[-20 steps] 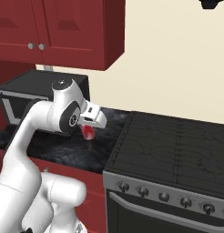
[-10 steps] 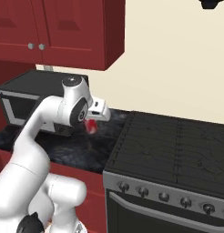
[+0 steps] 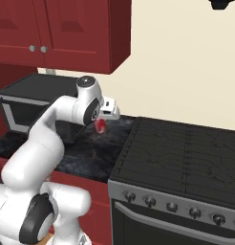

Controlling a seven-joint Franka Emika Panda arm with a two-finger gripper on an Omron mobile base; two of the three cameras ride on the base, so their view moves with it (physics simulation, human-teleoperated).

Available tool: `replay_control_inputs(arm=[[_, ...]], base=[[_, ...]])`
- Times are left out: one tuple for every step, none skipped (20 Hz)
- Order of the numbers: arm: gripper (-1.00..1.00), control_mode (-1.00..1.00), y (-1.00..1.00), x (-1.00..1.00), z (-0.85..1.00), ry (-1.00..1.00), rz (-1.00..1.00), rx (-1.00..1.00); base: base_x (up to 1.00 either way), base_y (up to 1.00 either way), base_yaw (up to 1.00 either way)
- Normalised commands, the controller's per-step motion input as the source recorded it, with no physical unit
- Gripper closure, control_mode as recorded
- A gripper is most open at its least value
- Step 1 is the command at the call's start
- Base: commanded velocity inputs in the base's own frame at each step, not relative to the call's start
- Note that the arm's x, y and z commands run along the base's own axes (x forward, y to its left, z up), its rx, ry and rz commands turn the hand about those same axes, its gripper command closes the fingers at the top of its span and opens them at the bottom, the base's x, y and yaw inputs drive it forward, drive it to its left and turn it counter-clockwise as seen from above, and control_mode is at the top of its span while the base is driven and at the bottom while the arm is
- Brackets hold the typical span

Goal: Four empty soda cans are scattered around the kitchen. Gather all the cans and cluster them next to the stove for recycling.

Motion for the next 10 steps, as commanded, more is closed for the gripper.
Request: replay_control_inputs(arm=[[1.00, -1.00, 0.00, 0.56, -0.11, 0.00, 0.02, 0.00], [1.00, -1.00, 0.00, 0.55, -0.13, 0.00, 0.02, 0.00], [1.00, -1.00, 0.00, 0.53, -0.14, 0.00, 0.03, 0.00], [1.00, -1.00, 0.00, 0.52, -0.14, 0.00, 0.03, 0.00], [1.00, -1.00, 0.00, 0.49, -0.13, 0.00, 0.03, 0.00], [1.00, -1.00, 0.00, 0.51, -0.12, 0.00, 0.03, 0.00], [1.00, -1.00, 0.00, 0.54, -0.14, 0.00, 0.03, 0.00], [1.00, -1.00, 0.00, 0.54, -0.14, 0.00, 0.04, 0.00], [1.00, -1.00, 0.00, 0.50, -0.16, 0.00, 0.05, 0.00], [1.00, -1.00, 0.00, 0.46, -0.16, 0.00, 0.05, 0.00]], base=[[0.00, 0.00, 0.00], [0.00, 0.00, 0.00], [0.00, 0.00, 0.00], [0.00, 0.00, 0.00], [0.00, 0.00, 0.00], [0.00, 0.00, 0.00], [0.00, 0.00, 0.00], [0.00, 0.00, 0.00], [0.00, 0.00, 0.00], [0.00, 0.00, 0.00]])
